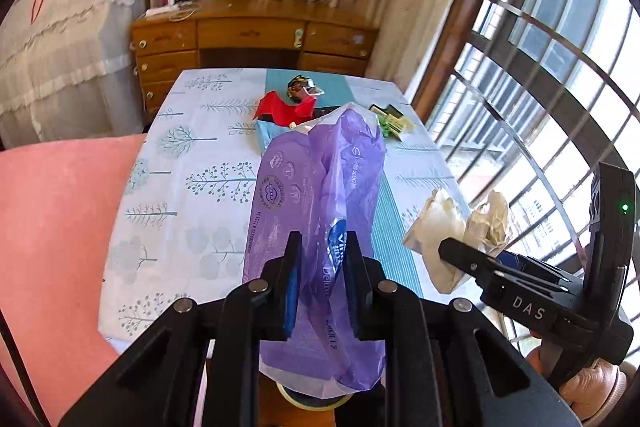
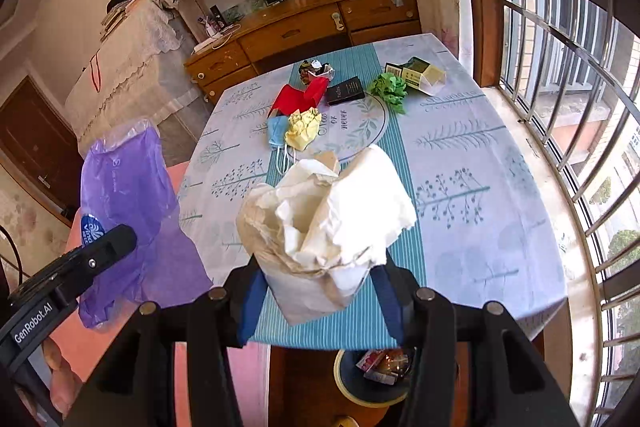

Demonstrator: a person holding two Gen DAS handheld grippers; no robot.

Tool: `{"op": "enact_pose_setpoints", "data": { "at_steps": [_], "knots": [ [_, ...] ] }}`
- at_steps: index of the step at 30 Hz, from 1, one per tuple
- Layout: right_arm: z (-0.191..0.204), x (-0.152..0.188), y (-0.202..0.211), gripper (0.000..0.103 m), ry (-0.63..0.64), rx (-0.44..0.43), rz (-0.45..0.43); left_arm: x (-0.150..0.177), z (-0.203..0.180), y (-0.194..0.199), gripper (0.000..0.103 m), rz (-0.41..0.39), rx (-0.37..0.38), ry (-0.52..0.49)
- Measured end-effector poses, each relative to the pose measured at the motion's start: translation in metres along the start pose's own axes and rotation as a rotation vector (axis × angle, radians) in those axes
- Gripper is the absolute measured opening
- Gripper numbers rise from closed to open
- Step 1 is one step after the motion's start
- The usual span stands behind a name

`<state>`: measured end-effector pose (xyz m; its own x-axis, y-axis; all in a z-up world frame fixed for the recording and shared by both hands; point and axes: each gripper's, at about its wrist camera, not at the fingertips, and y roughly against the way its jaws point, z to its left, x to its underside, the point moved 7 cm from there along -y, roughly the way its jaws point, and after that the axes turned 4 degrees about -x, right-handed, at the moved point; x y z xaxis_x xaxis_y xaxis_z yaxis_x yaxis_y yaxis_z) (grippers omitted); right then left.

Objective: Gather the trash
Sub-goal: 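Carry the purple bag and tissue toward the trash bin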

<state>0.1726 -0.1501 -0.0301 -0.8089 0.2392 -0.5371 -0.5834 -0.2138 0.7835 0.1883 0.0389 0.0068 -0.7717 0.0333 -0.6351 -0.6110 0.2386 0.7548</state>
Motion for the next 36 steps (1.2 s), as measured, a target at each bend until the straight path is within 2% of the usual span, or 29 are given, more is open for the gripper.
{"op": "enact_pose_setpoints", "data": {
  "at_steps": [4,9,13,17,21,25,30,36],
  "knots": [
    [0.008,0.043,0.026,0.05,-0.004,0.022,0.004,0.033,-0.001,0.023,0.017,0.018,0.022,-0.021],
    [0.001,0.081,0.045,0.05,-0.026,0.04,0.037,0.075,-0.011,0.035,0.019,0.084,0.047,-0.045],
    [-0.011,0.108,0.045,0.05,-0.044,0.048,0.084,0.104,-0.02,0.03,0.019,0.128,0.055,-0.046],
    [-0.029,0.139,0.033,0.05,-0.074,0.042,0.147,0.138,-0.029,0.009,0.019,0.192,0.02,-0.076],
    [-0.047,0.172,0.006,0.05,-0.086,0.034,0.221,0.181,-0.038,-0.022,0.02,0.263,-0.017,-0.099],
    [-0.075,0.21,-0.036,0.05,-0.125,0.047,0.302,0.229,-0.043,-0.061,0.02,0.335,-0.032,-0.08],
    [-0.111,0.254,-0.095,0.05,-0.172,0.075,0.357,0.28,-0.042,-0.122,0.024,0.417,-0.045,-0.061],
    [-0.147,0.304,-0.172,0.051,-0.21,0.089,0.401,0.328,-0.035,-0.206,0.029,0.457,-0.065,-0.091]
  ]
}}
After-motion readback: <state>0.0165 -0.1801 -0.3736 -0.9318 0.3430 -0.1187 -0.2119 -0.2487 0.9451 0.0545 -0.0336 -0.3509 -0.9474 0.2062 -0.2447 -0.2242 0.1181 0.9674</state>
